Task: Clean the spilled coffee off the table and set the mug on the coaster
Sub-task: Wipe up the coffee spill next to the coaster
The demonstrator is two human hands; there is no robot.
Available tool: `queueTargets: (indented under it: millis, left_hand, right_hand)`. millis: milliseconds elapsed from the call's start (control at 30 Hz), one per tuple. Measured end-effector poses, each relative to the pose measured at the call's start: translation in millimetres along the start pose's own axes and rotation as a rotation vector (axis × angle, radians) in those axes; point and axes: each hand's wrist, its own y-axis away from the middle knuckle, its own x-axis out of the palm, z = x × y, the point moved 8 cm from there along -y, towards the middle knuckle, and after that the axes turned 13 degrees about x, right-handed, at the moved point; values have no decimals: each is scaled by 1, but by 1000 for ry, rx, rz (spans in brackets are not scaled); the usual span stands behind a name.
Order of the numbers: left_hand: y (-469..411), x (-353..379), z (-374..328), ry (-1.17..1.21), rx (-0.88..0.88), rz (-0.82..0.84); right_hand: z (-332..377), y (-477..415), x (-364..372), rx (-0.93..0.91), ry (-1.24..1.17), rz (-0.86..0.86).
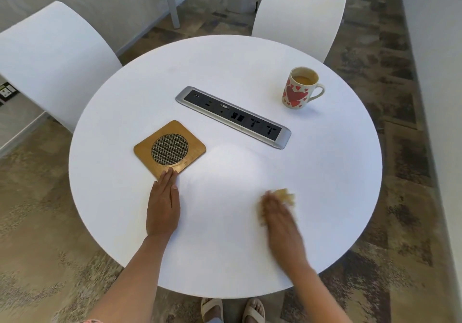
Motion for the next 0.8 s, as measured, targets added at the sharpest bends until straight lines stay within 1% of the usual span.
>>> queueTargets:
  millis: [67,133,200,233,267,333,400,467,500,533,600,667,733,800]
  left_hand:
    - [0,0,0,-1,8,1]
    - [1,0,0,4,8,-4]
    - [1,0,0,2,3,-9]
    - [1,0,-1,0,4,-12]
    - [1,0,-1,1,7,-15]
    - [0,0,-1,6,8,-17]
    - [0,-1,-1,7,9,-23]
    - [0,-1,-4,-1,22,-23]
    - [-1,-1,-5,-9,33,-21]
    - [-1,-1,-6,-15,39,-20]
    - [-1,-1,-4,-13,32,-23]
    - [-1,-1,-3,-13,27,-24]
    - [-1,-2,-5,-22,33,-29]
    - [-1,-2,-6,-28,42,-28]
  right_hand:
    - [-45,-10,-7,219,-10,-29]
    - [-67,-5,-12,422,-27,-69]
    - [-62,13,-9,553,-64,-112]
    - [-49,23,-4,565,-71,-126]
    - [-31,34,3,526,-75,-133]
    - [23,51,22,334,-76,-77]
    - [84,59,37,26,-128,62]
    - [126,50,43,-306,-151,180]
    - [135,38,45,-427,-137,220]
    - [139,22,48,-506,-138,274]
    - [134,-19,54,-551,-157,354]
    - [121,-69,54,-483,-107,308]
    - [105,-115,53,-328,-90,251]
    - [94,-145,52,-145,-123,186]
